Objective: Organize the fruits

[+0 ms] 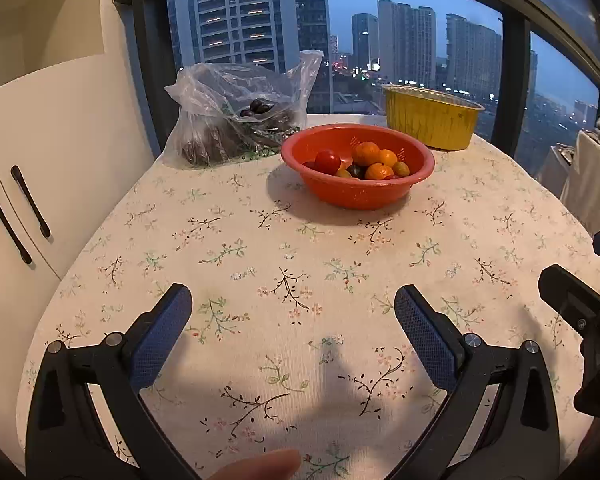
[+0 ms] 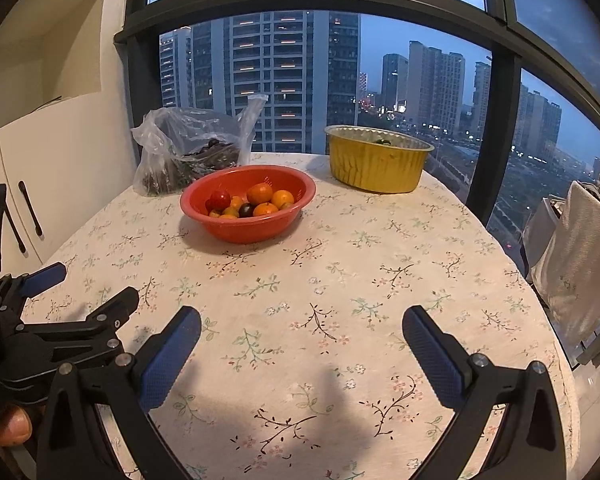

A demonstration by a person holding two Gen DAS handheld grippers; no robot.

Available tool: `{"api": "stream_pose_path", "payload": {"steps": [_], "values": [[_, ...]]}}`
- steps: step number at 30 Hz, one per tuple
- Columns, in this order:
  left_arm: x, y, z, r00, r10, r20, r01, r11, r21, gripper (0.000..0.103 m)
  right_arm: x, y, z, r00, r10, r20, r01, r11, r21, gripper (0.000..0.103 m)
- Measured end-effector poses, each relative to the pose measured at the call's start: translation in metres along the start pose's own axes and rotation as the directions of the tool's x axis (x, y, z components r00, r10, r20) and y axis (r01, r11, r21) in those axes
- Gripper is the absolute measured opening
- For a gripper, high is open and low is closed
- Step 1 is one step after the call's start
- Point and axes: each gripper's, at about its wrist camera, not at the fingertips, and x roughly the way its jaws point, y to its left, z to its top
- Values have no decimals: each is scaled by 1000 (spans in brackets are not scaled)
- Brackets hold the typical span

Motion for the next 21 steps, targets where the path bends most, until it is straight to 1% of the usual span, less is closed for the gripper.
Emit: {"api": "stream_pose_path", "payload": {"steps": [21], "values": [[2,2,-5,1000,1,-6,-1,1000,1,103,1,5,-4,1000,6,-11,-6,1000,-7,103]]}}
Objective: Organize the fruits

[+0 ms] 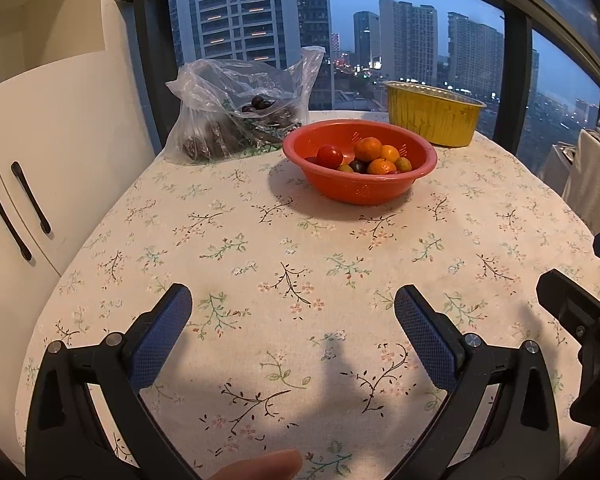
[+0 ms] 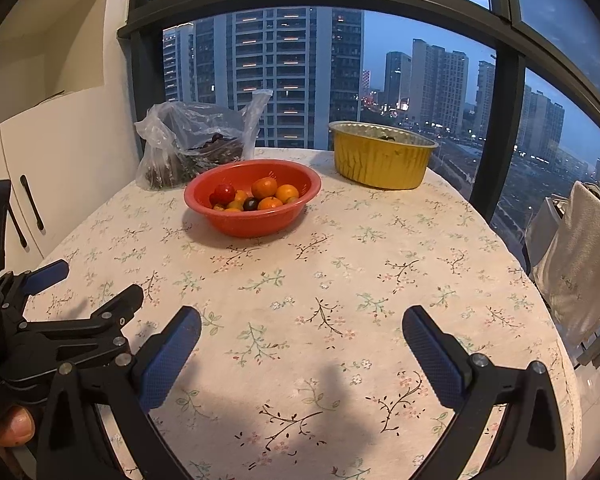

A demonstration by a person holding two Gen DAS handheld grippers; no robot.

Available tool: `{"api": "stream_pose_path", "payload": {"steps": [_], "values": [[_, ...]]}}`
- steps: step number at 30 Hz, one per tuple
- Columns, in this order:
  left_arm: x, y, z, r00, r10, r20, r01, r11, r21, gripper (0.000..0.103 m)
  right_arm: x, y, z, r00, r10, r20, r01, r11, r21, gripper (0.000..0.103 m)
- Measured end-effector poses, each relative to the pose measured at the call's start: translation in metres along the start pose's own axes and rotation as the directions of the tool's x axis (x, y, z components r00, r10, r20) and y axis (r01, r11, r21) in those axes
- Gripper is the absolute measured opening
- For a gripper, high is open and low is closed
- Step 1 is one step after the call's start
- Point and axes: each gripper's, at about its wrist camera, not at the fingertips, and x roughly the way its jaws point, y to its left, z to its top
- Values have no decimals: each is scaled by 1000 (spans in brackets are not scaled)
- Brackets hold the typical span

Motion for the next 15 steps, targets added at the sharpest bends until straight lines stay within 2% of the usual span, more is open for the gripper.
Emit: {"api": "stream_pose_path", "payload": {"steps": [15], "values": [[1,1,-2,1000,0,-2,0,1000,1,103,1,2,-1,1000,4,-8,-4,1000,-4,103]]}}
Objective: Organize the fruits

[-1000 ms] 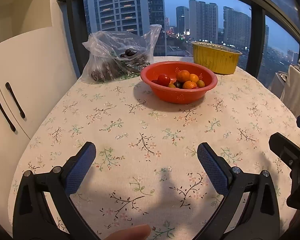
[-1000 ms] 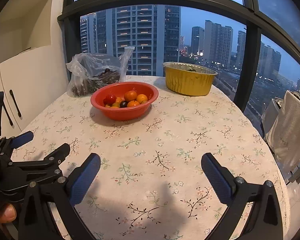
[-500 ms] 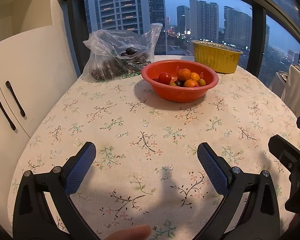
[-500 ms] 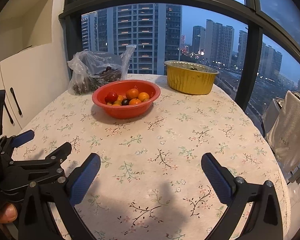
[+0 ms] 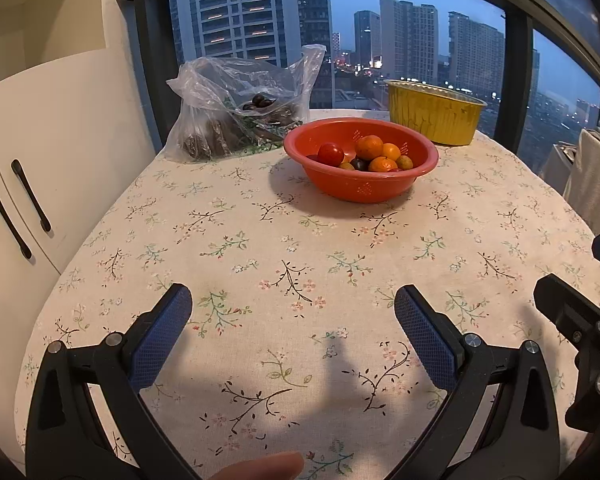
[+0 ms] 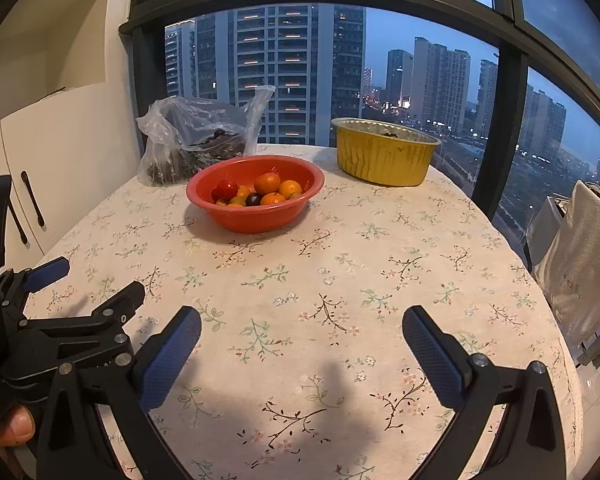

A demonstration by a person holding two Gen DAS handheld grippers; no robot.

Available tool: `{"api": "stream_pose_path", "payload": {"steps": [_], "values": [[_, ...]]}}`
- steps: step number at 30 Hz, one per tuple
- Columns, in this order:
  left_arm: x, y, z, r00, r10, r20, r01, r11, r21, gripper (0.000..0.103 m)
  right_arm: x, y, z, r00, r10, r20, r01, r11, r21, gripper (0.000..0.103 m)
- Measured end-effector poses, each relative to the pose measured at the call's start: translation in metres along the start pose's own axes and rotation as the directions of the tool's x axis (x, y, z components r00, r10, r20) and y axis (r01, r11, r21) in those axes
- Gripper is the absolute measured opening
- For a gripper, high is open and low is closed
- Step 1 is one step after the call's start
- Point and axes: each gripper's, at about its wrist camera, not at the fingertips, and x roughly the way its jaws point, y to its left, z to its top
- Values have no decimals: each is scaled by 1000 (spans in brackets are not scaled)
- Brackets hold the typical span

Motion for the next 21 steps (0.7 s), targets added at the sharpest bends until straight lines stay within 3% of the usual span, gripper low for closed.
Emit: {"api": "stream_pose_path", "payload": {"steps": [21], "values": [[0,1,-1,1000,0,-1,0,1000,-2,103,1,0,0,1000,0,-1,0,1000,-1,103]]}}
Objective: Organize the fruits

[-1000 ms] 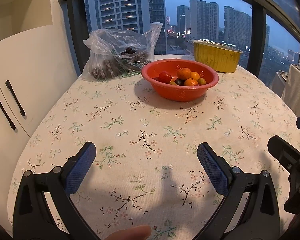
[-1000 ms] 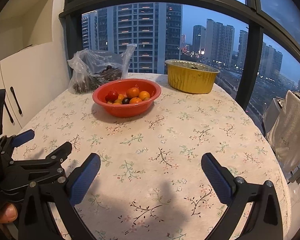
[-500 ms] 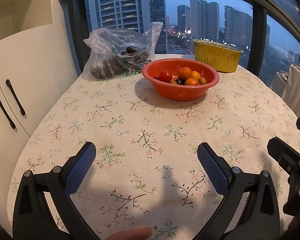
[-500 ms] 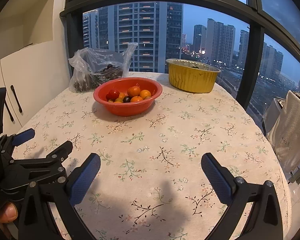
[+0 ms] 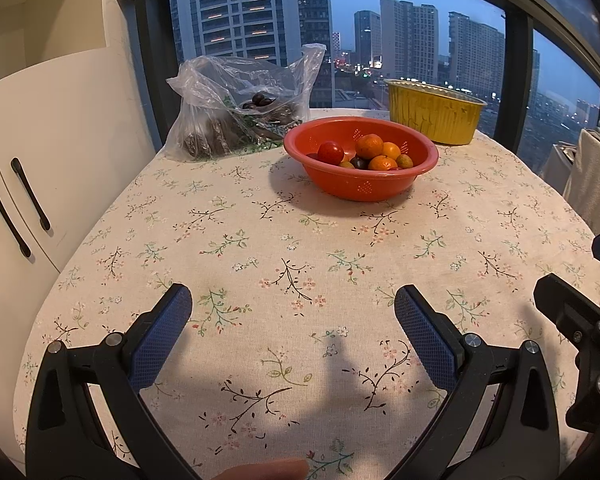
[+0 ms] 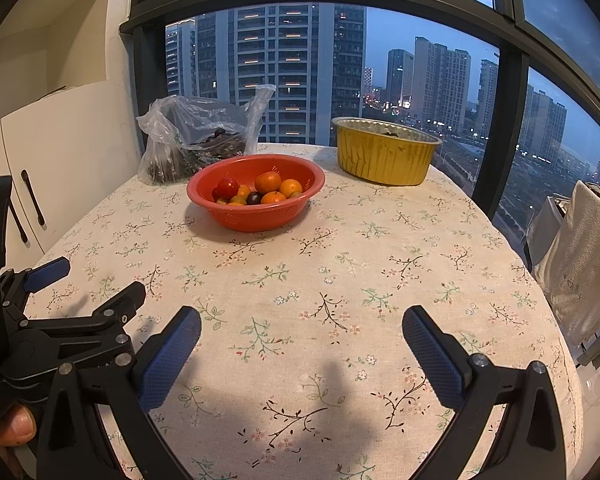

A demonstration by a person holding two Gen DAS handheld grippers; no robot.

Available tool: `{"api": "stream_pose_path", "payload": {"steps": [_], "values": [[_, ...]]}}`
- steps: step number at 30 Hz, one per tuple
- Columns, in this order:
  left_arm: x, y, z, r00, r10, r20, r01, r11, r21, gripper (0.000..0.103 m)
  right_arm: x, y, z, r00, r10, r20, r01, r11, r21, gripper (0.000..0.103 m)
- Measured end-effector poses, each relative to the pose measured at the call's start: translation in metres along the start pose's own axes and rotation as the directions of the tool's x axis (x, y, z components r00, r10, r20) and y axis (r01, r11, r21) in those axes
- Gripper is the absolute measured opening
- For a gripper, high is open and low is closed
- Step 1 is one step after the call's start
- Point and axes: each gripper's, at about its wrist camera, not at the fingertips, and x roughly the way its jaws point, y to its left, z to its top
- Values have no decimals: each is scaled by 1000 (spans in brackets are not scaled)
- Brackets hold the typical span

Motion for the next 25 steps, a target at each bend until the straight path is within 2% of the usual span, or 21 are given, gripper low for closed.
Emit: {"api": "stream_pose_path", "payload": {"steps": [16,25], "values": [[2,0,0,1000,1,-13,-1,1000,-11,103,1,1,-1,1000,0,-1,0,1000,-1,103],[1,2,0,1000,14,9,-14,1000,-15,103,1,-1,-7,1000,7,-8,-7,1000,0,103]]}}
